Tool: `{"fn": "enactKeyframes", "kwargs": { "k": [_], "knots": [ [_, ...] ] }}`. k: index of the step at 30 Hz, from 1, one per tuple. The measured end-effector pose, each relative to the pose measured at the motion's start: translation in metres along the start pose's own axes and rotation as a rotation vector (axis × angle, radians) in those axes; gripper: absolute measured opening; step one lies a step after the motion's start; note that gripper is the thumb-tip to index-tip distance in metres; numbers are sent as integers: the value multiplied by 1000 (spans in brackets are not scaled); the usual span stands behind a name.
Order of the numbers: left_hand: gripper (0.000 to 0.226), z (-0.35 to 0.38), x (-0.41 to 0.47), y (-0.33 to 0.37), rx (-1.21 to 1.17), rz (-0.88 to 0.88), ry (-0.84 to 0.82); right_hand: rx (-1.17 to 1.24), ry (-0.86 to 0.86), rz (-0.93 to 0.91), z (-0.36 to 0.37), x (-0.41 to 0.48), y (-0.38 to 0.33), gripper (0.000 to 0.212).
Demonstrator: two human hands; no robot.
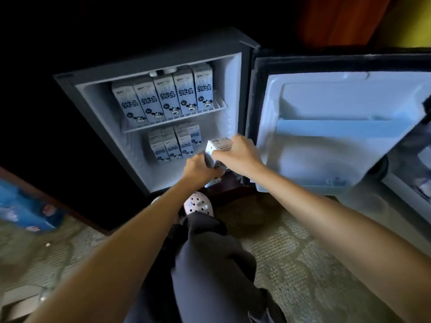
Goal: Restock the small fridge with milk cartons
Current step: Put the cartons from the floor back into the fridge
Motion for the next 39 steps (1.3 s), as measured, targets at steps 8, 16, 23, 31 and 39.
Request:
{"fn": "enactKeyframes", "kwargs": {
  "k": [8, 16, 23, 31, 39],
  "knots": [
    [64, -19, 85, -53, 206, -89, -133, -74, 1, 50, 63, 97, 29, 38],
    [69, -22, 165, -83, 389, -50, -39, -155, 54, 11, 116, 183, 62, 30],
    [88, -13, 207, -102, 724, 43, 46, -182, -5, 52, 149, 234, 96, 24],
    [85, -3, 234, -112, 759, 73, 69, -16, 38, 46, 167, 248, 99, 59],
    [71, -1, 235, -111, 726, 87, 126, -24, -66, 117, 180, 249, 138, 40]
  ]
}}
Point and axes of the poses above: each hand's wrist, its own x-axis towards the middle knuckle, its own z-axis out of the palm, y = z × x, the point moved 1 cm from there along x, towards the middle knuckle, and after that the axes turned 9 degrees about -z, right-handed, at the moved point
